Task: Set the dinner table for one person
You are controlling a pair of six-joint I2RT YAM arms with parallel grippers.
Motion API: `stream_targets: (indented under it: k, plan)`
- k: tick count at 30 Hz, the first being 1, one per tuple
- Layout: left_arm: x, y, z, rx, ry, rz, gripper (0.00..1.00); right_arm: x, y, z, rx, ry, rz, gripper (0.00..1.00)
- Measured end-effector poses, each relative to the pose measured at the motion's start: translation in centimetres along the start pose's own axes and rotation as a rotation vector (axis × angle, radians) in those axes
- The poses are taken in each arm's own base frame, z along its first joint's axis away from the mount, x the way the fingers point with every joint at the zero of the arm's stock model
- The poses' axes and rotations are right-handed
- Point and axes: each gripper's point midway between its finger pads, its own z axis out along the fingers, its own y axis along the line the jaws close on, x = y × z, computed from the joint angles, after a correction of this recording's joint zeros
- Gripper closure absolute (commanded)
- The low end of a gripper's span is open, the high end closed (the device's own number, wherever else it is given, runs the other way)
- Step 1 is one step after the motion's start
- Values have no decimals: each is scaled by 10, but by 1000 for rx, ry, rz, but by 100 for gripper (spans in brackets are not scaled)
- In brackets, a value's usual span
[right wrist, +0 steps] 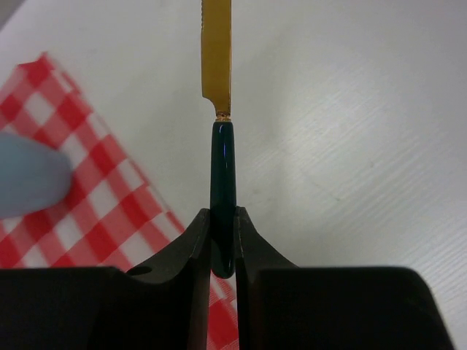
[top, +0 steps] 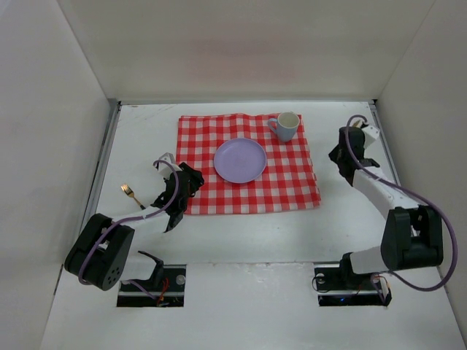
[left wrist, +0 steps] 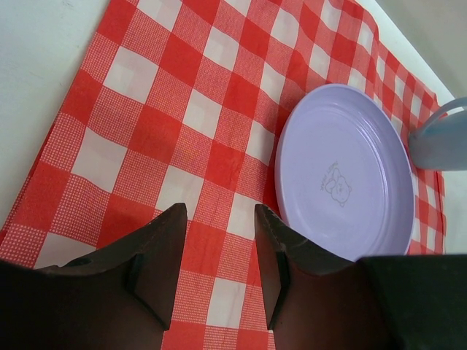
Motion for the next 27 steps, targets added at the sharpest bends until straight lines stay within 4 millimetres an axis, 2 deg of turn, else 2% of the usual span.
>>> stream_targets:
  k: [2,4,7,10,14,19,27]
  plan:
    - [0,0,0,0,1,0,60,0,21,-17,-68,-13,-19,89]
    - [0,0,0,0,0,0,60,12,45,-35,-151,0,-56,89]
    - [0,0,0,0,1,0,60,50,75,-64,-274,63,-141,88]
    - [0,0,0,0,1,1,60,97,91,-88,-377,156,-245,88]
    - [0,0,0,0,1,1,60,134,90,-98,-429,248,-323,88]
    - [0,0,0,-1,1,1,60,160,83,-87,-417,321,-380,88]
    - [0,0,0,-1,1,1,60,183,75,-80,-411,392,-447,88]
